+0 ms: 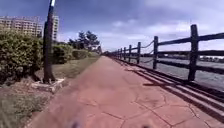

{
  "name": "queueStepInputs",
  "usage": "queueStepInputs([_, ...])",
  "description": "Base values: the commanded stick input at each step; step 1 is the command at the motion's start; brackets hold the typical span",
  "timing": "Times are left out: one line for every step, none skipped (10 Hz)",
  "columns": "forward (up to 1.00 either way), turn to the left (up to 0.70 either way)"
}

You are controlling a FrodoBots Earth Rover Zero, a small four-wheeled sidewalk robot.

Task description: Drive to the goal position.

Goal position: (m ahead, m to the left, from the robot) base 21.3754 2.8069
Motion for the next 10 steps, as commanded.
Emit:
queueStepInputs([0.7, 0.35])
queueStepInputs([0.7, 0.0])
queueStepInputs([0.7, 0.0])
queueStepInputs([0.7, 0.0])
queueStepInputs([0.7, 0.0])
queueStepInputs([0.7, 0.0])
queueStepInputs([0.7, 0.0])
queueStepInputs([0.7, 0.0])
queueStepInputs([0.7, 0.0])
queueStepInputs([0.7, 0.0])
